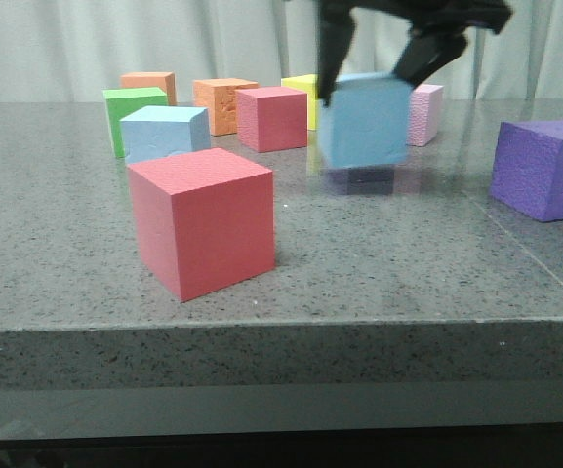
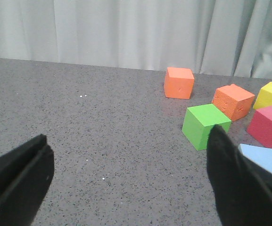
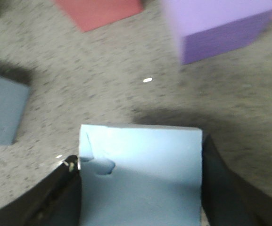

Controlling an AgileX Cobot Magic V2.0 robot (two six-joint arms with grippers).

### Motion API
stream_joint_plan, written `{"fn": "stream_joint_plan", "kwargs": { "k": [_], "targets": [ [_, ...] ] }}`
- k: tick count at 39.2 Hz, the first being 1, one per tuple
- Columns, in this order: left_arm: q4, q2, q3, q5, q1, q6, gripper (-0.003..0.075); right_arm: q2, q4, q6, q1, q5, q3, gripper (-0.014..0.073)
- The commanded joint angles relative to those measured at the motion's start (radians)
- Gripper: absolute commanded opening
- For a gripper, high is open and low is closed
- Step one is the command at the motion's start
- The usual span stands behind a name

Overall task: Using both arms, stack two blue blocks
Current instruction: 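Carry the light-blue cube toward the table center, open the right gripper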

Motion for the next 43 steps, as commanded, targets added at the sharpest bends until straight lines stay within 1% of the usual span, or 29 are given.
{"fn": "stream_joint_plan", "kwargs": {
  "k": [1,9,11,13,15,18,20,22,28,39,41,42,43],
  "targets": [
    [-0.005,0.007,-0.033,-0.08,0.002,-0.005,0.064,-0.024,-0.012,-0.013,0.036,-0.064,-0.035,0.0279],
    [-0.005,0.007,-0.033,-0.08,0.002,-0.005,0.064,-0.005,-0.012,-0.013,0.051,-0.087,-0.035,0.0286],
    [-0.005,0.007,-0.033,-0.08,0.002,-0.005,0.0641,-0.001,-0.012,-0.013,0.051,-0.087,-0.035,0.0319],
    [-0.005,0.007,-0.033,-0.08,0.002,-0.005,0.0641,0.003,-0.012,-0.013,0.051,-0.086,-0.035,0.0375],
    [-0.005,0.007,-0.033,-0.08,0.002,-0.005,0.0641,0.005,-0.012,-0.013,0.051,-0.084,-0.035,0.0449],
    [-0.005,0.007,-0.033,-0.078,0.002,-0.005,0.0641,0.006,-0.012,-0.013,0.051,-0.081,-0.035,0.0531],
    [-0.005,0.007,-0.033,-0.078,0.002,-0.005,0.0641,0.004,-0.012,-0.013,0.051,-0.084,-0.035,0.0566],
    [-0.005,0.007,-0.033,-0.078,0.002,-0.005,0.0641,-0.001,-0.013,-0.013,0.051,-0.089,-0.035,0.0583],
    [-0.005,0.007,-0.033,-0.078,0.002,-0.005,0.0641,-0.031,-0.028,-0.013,0.051,-0.092,-0.049,0.0584],
    [-0.005,0.007,-0.033,-0.078,0.002,-0.005,0.0641,-0.067,-0.04,-0.022,0.051,-0.049,-0.111,0.0577],
    [-0.005,0.007,-0.033,-0.078,0.002,-0.005,0.064,-0.067,-0.041,-0.035,0.051,-0.039,-0.112,0.0545],
    [-0.005,0.007,-0.033,-0.078,0.002,-0.005,0.064,-0.067,-0.041,-0.04,0.051,-0.035,-0.113,0.0519],
    [-0.005,0.007,-0.033,-0.078,0.002,-0.005,0.0641,-0.067,-0.043,-0.043,0.051,-0.03,-0.114,0.0475]
  ]
}}
